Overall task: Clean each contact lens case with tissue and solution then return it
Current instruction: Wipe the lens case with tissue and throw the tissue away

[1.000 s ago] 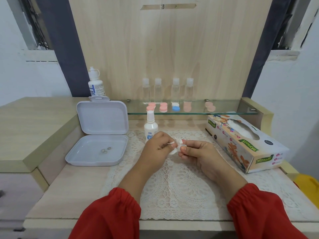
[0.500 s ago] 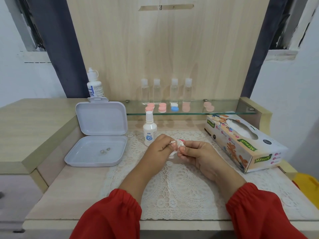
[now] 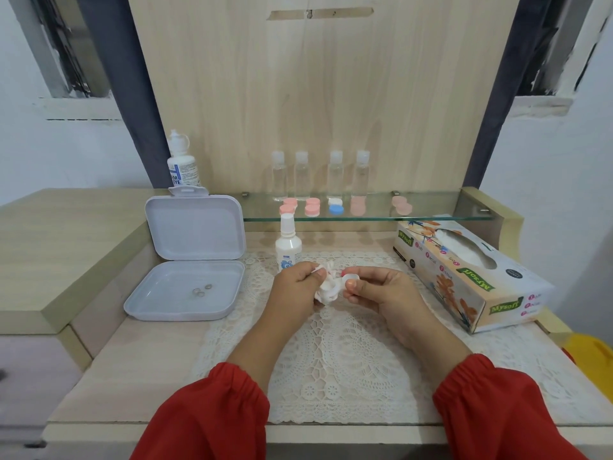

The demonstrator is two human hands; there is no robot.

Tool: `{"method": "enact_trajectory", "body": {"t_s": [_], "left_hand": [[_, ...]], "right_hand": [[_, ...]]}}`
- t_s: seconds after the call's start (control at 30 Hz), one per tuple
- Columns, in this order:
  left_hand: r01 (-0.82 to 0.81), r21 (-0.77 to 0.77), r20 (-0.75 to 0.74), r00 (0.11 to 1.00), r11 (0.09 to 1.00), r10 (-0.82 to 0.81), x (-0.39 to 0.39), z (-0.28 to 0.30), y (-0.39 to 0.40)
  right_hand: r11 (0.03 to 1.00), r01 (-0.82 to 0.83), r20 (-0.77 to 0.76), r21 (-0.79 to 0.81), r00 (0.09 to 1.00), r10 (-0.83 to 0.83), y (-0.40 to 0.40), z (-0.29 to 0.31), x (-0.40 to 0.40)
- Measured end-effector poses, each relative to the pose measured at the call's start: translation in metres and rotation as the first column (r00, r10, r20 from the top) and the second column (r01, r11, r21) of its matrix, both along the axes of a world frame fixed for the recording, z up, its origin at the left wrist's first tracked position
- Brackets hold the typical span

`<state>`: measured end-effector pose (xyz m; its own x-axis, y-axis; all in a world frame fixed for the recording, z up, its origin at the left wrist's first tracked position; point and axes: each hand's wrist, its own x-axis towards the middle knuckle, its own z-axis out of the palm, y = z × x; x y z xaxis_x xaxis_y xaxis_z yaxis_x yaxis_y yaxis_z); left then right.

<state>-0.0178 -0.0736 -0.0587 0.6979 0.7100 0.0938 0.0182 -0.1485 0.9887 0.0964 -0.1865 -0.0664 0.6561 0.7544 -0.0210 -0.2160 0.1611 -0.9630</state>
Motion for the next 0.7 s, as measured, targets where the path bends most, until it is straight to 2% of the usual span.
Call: {"method": "enact_trajectory", "body": {"t_s": [0.13,0.2,0.27,0.33,0.43,0.5,0.53,0.6,0.7], "left_hand": [[-0.045,-0.010,-0.036,0.998,0.999,0.045,0.001,-0.002,0.000],[-0.117,0.140,0.003,0.993,0.983,0.118,0.002,-0.007,0.003],[-0.213,0.402,0.145,0.975,0.891,0.167,0.000,-0.010,0.006],[-0.166,0.600,0.210,0.977,0.783,0.045,0.000,-0.015,0.008],[-0.021,0.759,0.108,0.990,0.651,-0.093,0.004,-0.022,0.005],[-0.043,0.825,0.117,0.989,0.564,-0.095,0.007,-0.025,0.008],[-0.062,0.834,0.133,0.987,0.548,-0.091,0.008,-0.025,0.009],[-0.059,0.796,0.142,0.986,0.602,-0.091,0.006,-0.024,0.010],[-0.048,0.591,0.144,0.989,0.805,-0.047,0.002,-0.017,0.004]], "right_hand": [[0.994,0.113,0.031,0.002,0.993,-0.113,-0.001,0.003,0.003],[0.990,0.139,0.026,0.003,0.990,-0.139,-0.001,0.004,0.004],[0.991,0.137,0.034,-0.003,0.990,-0.137,0.000,0.004,0.003],[0.992,0.125,0.027,0.001,0.992,-0.125,0.000,0.003,0.003],[0.997,0.078,0.018,0.023,0.997,-0.078,-0.001,0.002,0.003],[0.998,0.065,0.017,0.023,0.998,-0.065,-0.001,0.001,0.004],[0.998,0.060,0.009,0.027,0.998,-0.061,-0.001,0.001,0.004],[0.998,0.050,-0.011,0.036,0.999,-0.049,-0.001,0.001,0.004],[0.997,0.047,-0.090,0.057,0.995,-0.042,-0.002,0.004,0.004]]}}
